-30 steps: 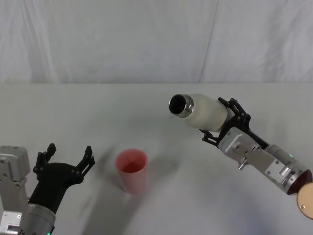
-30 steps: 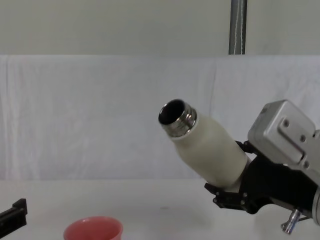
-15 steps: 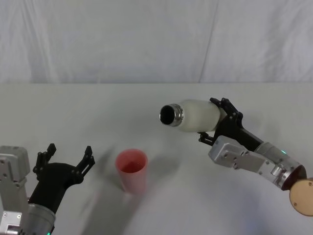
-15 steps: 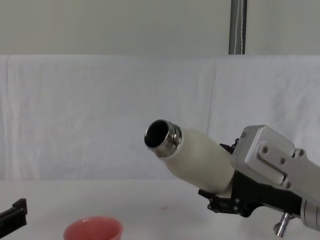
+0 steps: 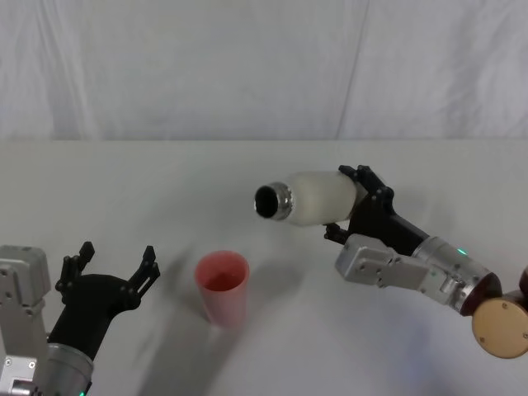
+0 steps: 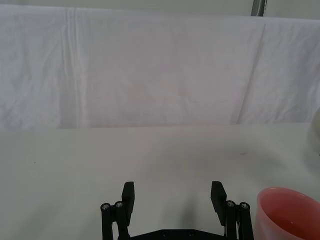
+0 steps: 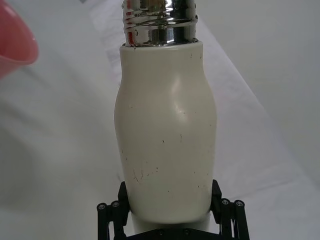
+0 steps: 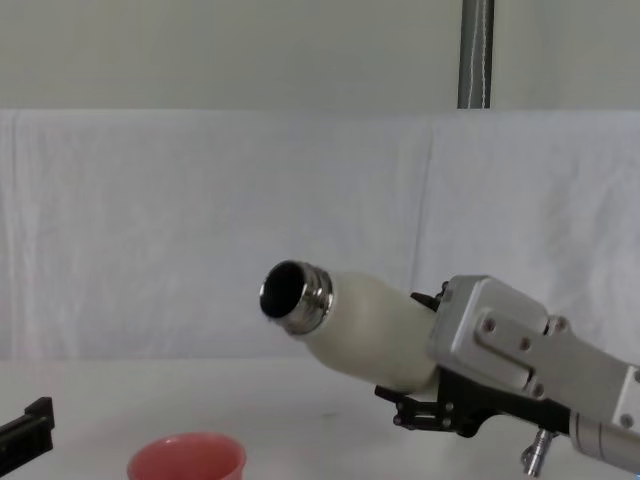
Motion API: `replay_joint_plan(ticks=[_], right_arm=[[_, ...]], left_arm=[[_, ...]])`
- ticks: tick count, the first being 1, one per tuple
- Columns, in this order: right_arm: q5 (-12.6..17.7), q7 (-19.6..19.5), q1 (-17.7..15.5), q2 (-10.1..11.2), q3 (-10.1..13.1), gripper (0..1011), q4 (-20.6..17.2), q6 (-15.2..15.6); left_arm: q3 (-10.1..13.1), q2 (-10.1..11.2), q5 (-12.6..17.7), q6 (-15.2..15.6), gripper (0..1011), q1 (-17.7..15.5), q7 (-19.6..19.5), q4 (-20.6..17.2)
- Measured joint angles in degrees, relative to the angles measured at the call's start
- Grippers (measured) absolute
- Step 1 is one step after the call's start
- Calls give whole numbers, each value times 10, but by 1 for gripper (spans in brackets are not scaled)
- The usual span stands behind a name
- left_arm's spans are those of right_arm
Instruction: Grasp the thermos with one hand and pour water into the cup lid.
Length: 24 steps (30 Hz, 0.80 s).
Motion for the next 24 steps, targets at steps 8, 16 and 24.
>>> replay_joint_plan(ticks=[8,16,24], right_arm=[[-31,-13,19,-1,-25,952,20,-11],[-56,-28,33,-2,-42,952,33,-15],[-80,-51,44,-4,-53,952,43,-5]], left_arm=[[0,0,0,0,1001,0,0,0],[0,0,0,0,1001,0,0,0],[0,0,0,0,1001,0,0,0]])
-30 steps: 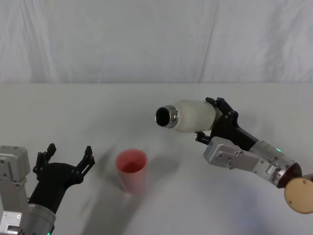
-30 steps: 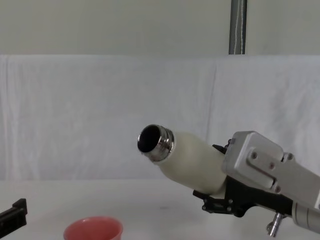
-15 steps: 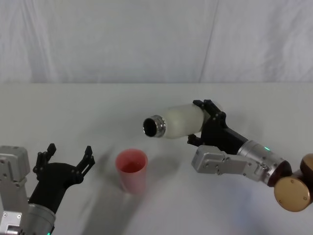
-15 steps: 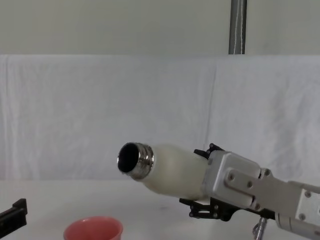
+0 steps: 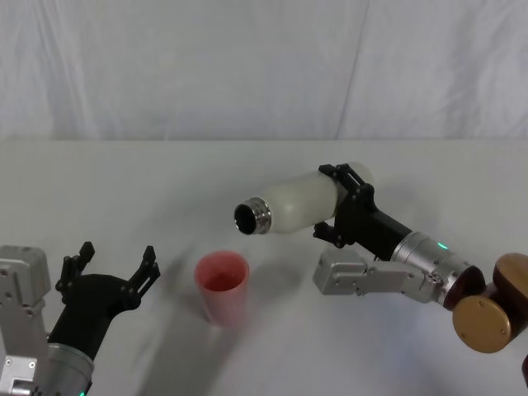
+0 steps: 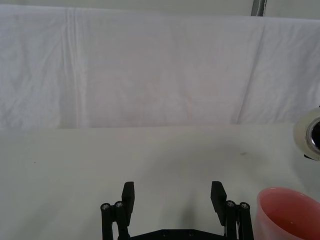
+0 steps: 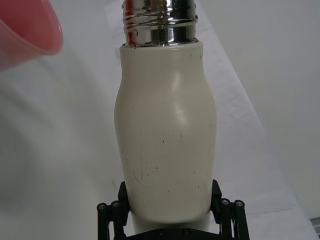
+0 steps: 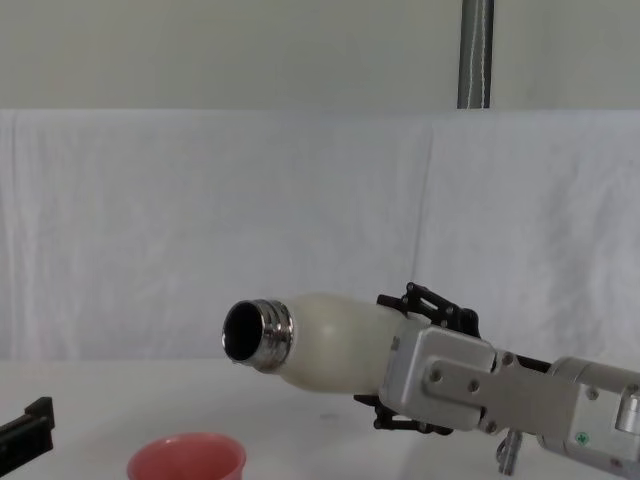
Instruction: Grasp the thermos with one hand and pour water into the cup lid.
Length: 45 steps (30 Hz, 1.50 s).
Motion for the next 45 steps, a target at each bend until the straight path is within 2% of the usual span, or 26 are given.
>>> replay_joint_plan(ticks=[26,45], right_arm=[[-46,-26,7,9,-26,952,1,27],[-67,-37,16,12,-42,952,4,31]], left_arm=[[0,0,0,0,1001,0,0,0],[0,0,0,0,1001,0,0,0]])
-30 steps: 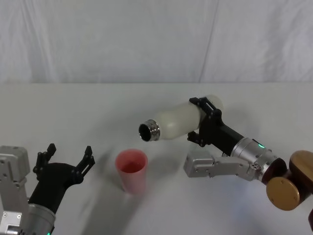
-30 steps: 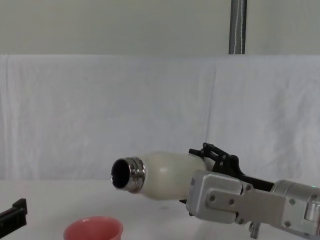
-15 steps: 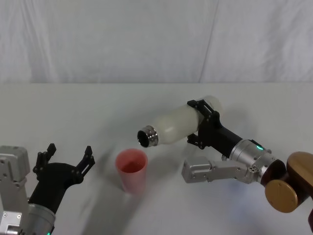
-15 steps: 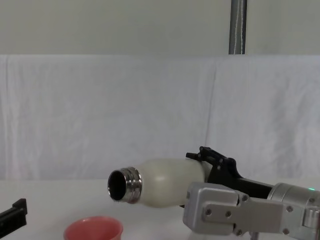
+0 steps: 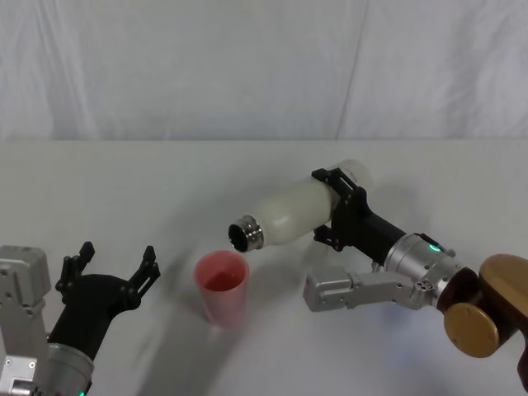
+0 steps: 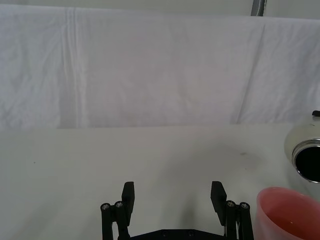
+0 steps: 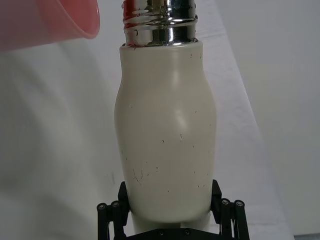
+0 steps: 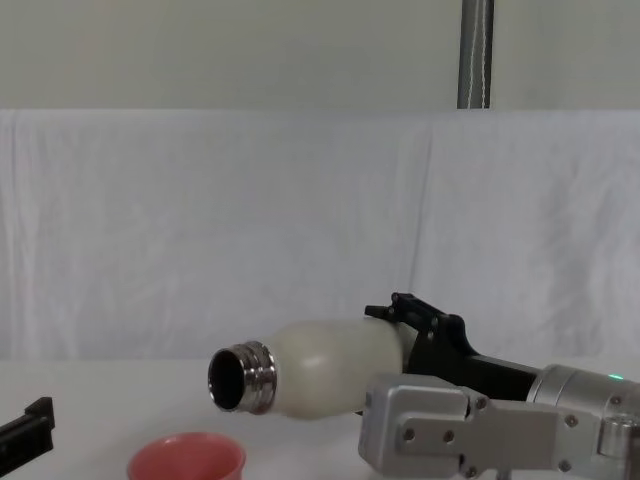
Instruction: Grasp the thermos with one hand and pour water into the cup lid.
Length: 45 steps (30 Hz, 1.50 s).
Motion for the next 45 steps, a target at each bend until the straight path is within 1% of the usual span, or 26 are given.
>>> replay_joint_plan(ticks=[26,45], right_arm=[[-19,-20,19,-5,-18,952,13,-7],[-24,-26,20,1,-24,952,7,-14]], left_arm=[[0,0,0,0,1001,0,0,0],[0,0,0,0,1001,0,0,0]])
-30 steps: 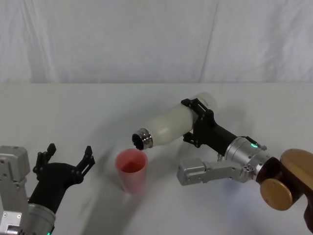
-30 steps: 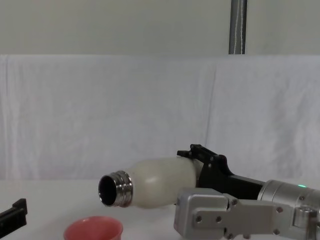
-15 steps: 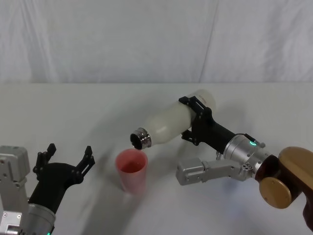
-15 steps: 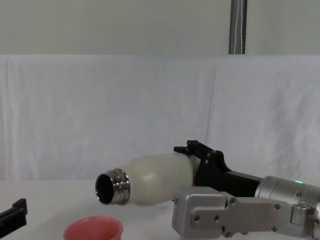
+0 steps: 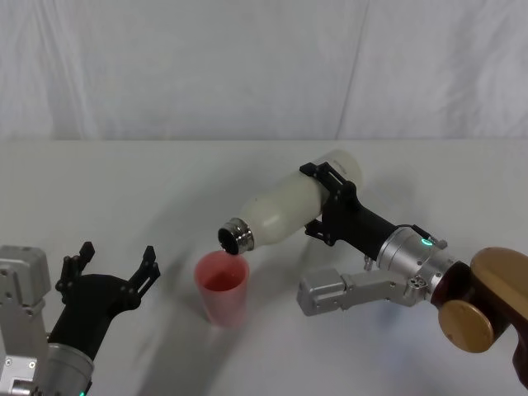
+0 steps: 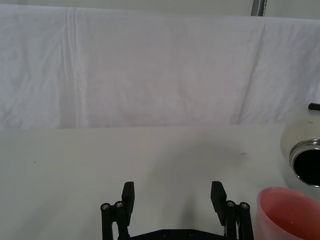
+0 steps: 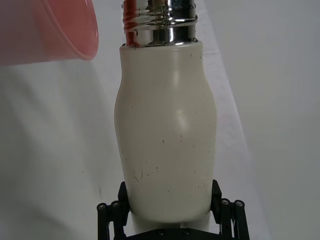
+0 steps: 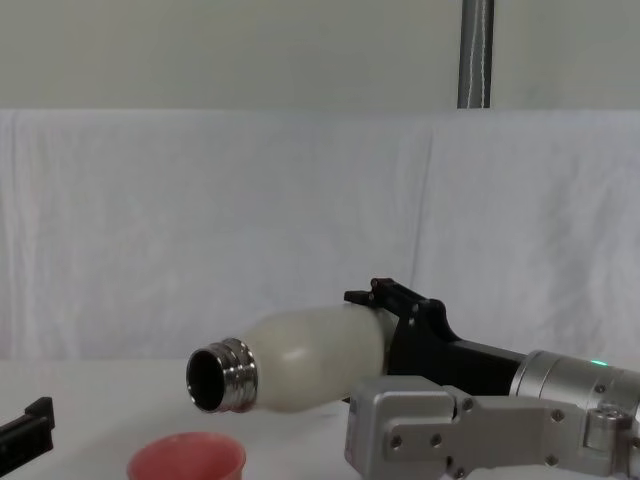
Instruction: Grasp the thermos with one hand and pour water into the cup lid.
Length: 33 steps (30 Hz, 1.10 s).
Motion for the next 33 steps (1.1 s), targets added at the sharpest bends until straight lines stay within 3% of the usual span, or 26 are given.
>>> replay_joint_plan(ticks=[33], right_arm=[[-13,-3,-1,7,-8,952,-8,6]], left_arm=[[0,0,0,0,1001,0,0,0]])
